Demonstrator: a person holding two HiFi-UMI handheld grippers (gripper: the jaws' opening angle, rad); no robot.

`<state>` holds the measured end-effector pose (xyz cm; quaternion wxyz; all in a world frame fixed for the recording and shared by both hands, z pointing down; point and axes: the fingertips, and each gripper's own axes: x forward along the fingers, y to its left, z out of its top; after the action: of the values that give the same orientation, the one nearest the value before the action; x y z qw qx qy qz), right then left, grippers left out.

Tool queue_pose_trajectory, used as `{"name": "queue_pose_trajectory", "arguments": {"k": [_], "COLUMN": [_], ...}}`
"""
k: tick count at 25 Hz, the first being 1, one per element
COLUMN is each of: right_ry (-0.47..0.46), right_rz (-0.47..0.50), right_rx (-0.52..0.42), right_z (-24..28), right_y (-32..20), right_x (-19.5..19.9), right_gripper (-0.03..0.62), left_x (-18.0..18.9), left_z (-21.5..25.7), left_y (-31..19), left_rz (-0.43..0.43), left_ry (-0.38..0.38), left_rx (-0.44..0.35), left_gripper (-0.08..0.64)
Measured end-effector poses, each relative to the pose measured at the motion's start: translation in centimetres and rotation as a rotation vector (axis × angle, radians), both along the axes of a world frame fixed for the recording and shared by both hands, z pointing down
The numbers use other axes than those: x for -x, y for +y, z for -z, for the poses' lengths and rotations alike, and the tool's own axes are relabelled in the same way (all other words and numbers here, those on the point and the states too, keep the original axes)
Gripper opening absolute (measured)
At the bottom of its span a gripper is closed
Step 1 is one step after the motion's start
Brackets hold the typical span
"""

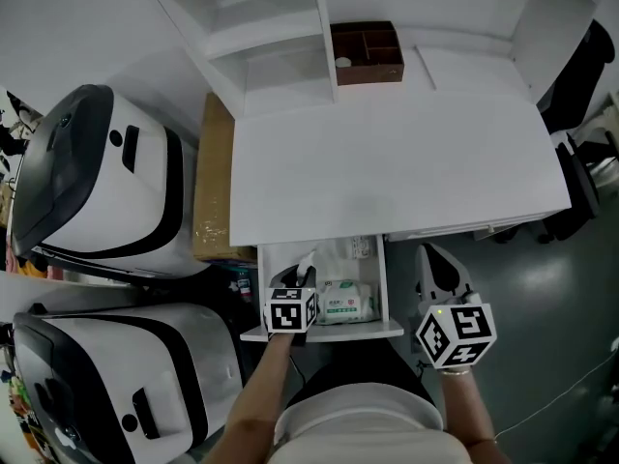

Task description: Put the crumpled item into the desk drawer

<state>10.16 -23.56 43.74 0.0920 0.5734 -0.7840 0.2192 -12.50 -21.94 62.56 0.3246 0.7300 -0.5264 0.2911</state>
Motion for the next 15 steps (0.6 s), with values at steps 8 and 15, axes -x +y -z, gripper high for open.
{"name": "queue_pose_trajectory", "arguments": {"k": [8,15], "right_ry": [0.001,0.006], "right_rz": [-0.002,-0.012], "right_rx": [0.014,0.028], "right_z": [-0.5,-0.9], "right_y": [-0.6,-0.9], "right_x": [-0.7,-1.2], "right_gripper": [0.002,0.002], "left_x": [-1.0,-1.4], "left_z": [-3.7,-6.3], "left_y": [-0.9,-0.7], "left_rz": [-0.023,-0.059], "left_ry": [-0.025,-0.056], "left_rx": [0.097,0.166], "left_gripper": [0.072,0.072]}}
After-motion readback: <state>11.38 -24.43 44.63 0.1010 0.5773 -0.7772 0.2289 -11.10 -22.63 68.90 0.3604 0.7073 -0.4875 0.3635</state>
